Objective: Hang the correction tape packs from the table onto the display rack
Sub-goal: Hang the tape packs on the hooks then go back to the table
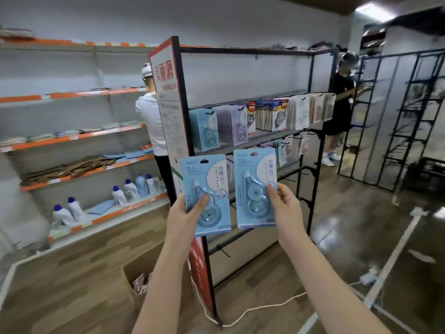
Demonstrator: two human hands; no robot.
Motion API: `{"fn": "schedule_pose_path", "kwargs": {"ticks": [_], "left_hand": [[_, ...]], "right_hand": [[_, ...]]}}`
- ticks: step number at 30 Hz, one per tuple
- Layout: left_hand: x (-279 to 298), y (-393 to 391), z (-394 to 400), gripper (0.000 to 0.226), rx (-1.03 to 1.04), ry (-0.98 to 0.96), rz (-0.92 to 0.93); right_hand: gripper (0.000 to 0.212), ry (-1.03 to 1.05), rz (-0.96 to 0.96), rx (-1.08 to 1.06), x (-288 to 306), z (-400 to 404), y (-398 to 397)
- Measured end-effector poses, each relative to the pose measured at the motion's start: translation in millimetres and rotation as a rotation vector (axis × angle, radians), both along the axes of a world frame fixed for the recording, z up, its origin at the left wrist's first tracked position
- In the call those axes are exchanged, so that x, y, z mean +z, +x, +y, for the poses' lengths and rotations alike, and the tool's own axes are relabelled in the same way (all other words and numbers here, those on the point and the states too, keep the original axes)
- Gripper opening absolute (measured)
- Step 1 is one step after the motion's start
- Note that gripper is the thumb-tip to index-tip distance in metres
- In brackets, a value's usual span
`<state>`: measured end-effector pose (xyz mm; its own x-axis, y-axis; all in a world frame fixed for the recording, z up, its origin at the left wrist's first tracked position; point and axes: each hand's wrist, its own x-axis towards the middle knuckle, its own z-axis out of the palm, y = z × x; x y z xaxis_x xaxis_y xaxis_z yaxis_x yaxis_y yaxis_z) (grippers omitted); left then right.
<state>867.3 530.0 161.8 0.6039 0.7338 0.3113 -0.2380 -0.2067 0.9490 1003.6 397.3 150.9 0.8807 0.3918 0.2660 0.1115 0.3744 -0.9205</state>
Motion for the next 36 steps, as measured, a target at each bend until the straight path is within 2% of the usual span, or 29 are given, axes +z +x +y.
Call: {"fn": "schedule_pose_path", "kwargs": {"ticks": [10, 21, 30, 36], "left_hand": [[2, 132, 69, 0.023, 0.012, -0.022, -0.060], [38, 277, 154, 0.014, 0.265, -0.007, -0.191], [23, 315, 198, 0.006, 0.421, -0.016, -0.175], [17, 328, 224, 0.006, 0.478, 0.056, -0.096]], "right_hand": [[0.014, 0.014, 0.004, -0.003, -1, 79, 130], [0.020, -0.006, -0.059, 0.197, 10, 165, 281], [0.016, -0.002, -0.009, 0.363, 2, 214, 321], [0.013, 0.000, 0.017, 0.411, -2, 235, 321]]}}
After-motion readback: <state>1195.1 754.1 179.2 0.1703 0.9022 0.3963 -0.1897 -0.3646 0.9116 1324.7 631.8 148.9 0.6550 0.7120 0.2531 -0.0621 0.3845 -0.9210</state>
